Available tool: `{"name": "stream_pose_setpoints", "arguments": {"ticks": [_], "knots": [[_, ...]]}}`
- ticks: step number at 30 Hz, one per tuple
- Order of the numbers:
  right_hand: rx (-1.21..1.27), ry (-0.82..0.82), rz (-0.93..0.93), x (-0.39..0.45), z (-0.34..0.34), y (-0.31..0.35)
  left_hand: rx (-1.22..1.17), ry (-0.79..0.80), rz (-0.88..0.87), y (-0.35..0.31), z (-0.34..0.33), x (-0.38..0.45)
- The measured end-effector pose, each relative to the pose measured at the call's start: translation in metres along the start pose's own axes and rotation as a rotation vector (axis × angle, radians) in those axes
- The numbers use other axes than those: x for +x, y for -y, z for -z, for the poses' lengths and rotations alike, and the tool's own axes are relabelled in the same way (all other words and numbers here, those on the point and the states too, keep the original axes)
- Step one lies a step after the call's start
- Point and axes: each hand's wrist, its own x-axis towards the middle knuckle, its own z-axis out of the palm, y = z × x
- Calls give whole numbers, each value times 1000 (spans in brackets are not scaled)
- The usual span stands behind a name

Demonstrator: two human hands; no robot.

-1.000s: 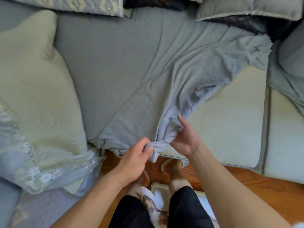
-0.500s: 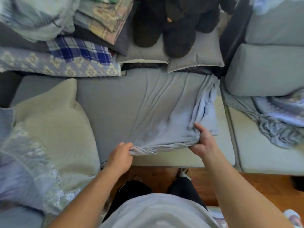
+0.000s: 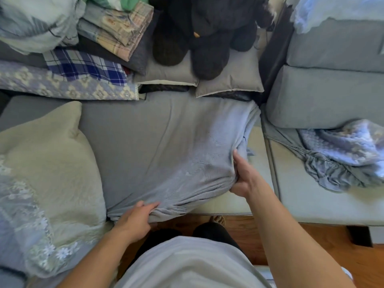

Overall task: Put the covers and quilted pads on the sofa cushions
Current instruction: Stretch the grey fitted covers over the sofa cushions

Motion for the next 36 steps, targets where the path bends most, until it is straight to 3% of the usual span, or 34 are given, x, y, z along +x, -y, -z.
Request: {"name": "stream_pose_setpoints", "arguments": {"ticks": [3,6,9,11,16,21,27,36], "knots": [[-307,96,-65,-3,9,-4,-50,-67,57,1,-2,4],[-325,-249,-32,17,31,-4,-58,-64,30,-14,-12,-1],[39,-685,209,30,58,-1,-85,-52,-48,-30,-31,2],[136,-808,353,24,70,-4,-71,43,-120,-40,-42,4],[-232,-995,314,26,102,-31,55,288,-153,-48,-69,3],[-546,-946,252,37,103,-50,-84,386,-92,-25,-91,-7],[-570,-872,319,55,111,-50,-139,356,-76,-18,-104,4],[-617,-938,200,150,254,-77,-166,586,13,-82,-261,73]]}}
